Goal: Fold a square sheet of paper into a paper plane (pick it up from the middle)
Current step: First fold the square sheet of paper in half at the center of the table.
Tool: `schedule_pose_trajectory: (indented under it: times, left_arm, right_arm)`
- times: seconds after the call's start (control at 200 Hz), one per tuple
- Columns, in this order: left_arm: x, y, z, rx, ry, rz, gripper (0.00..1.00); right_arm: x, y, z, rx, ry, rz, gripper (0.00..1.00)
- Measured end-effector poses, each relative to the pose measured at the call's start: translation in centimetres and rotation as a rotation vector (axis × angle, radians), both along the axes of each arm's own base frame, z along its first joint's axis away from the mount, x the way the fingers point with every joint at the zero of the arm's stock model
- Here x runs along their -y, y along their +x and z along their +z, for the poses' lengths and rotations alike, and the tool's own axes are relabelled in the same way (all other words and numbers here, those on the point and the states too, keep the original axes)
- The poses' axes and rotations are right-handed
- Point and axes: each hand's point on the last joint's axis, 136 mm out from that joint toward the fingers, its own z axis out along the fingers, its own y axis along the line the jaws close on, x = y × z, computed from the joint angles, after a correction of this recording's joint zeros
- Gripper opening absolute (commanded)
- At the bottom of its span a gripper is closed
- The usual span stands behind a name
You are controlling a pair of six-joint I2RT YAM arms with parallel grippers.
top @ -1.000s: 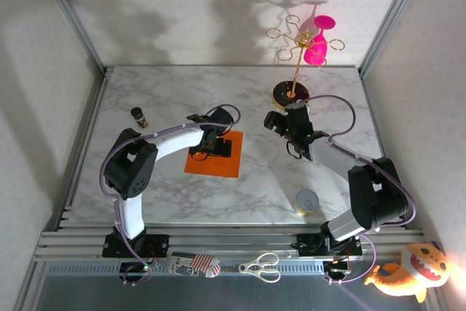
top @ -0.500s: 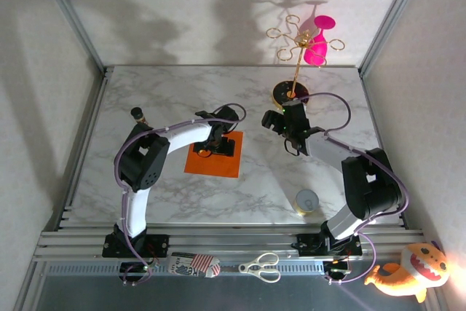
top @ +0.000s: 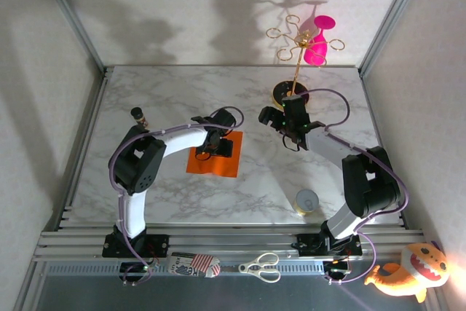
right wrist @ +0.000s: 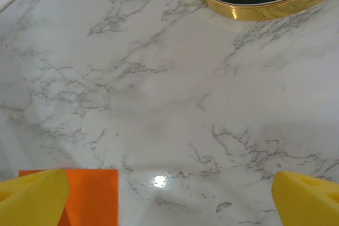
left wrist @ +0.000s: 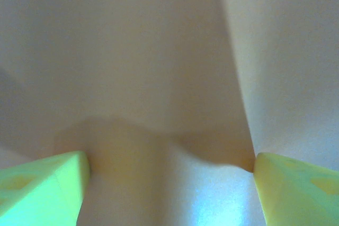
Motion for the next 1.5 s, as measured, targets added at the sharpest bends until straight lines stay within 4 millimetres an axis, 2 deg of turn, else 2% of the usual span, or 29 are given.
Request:
schedule_pose_trajectory:
  times: [0.165, 0.27, 0.34, 0.421, 0.611, 0.726, 0.871, 1.021, 1.157, 1.312, 1.502]
  left_arm:
    - [-0.8, 0.1, 0.2, 0.003, -0.035, 0.008, 0.59]
    - [-1.0, 0.2, 0.7, -0.014, -0.094, 0.019, 0.40]
    - [-0.8, 0.1, 1.3, -0.023, -0.166, 0.023, 0.33]
    - [-0.4, 0.0, 3.1, -0.017, -0.284, 0.028, 0.30]
    - [2.2, 1.8, 10.0, 0.075, -0.635, 0.003, 0.29]
    - [3.5, 2.4, 11.7, 0.086, -0.789, -0.007, 0.29]
    - [4.3, 2.6, 10.4, 0.051, -0.850, 0.003, 0.28]
    - [3.5, 2.3, 6.6, 0.005, -0.812, 0.052, 0.28]
    - [2.2, 1.9, 3.7, -0.019, -0.743, 0.109, 0.28]
    - [1.1, 2.3, 2.5, 0.006, -0.672, 0.141, 0.23]
    - [-0.3, 2.3, 0.6, 0.005, -0.587, 0.185, 0.22]
  right_arm:
    - [-0.2, -0.7, -0.3, -0.018, 0.044, -0.009, 0.99]
    - [-0.7, -0.8, -0.2, -0.018, 0.076, 0.006, 0.99]
    - [-1.2, -0.7, 0.1, -0.009, 0.105, 0.020, 0.99]
    - [-1.8, -0.6, 0.7, 0.014, 0.141, 0.046, 0.99]
    - [-3.8, -1.2, 2.1, 0.061, 0.245, 0.139, 0.97]
    - [-5.1, -1.5, 3.1, 0.091, 0.326, 0.196, 0.94]
    - [-6.2, -2.5, 3.0, 0.087, 0.401, 0.254, 0.88]
    - [-7.4, -3.0, 1.5, 0.040, 0.425, 0.289, 0.79]
    - [-9.5, -3.8, -0.8, -0.031, 0.401, 0.337, 0.73]
    - [-12.2, -4.2, -1.8, -0.068, 0.365, 0.386, 0.55]
    - [-13.6, -4.5, -3.5, -0.112, 0.324, 0.382, 0.29]
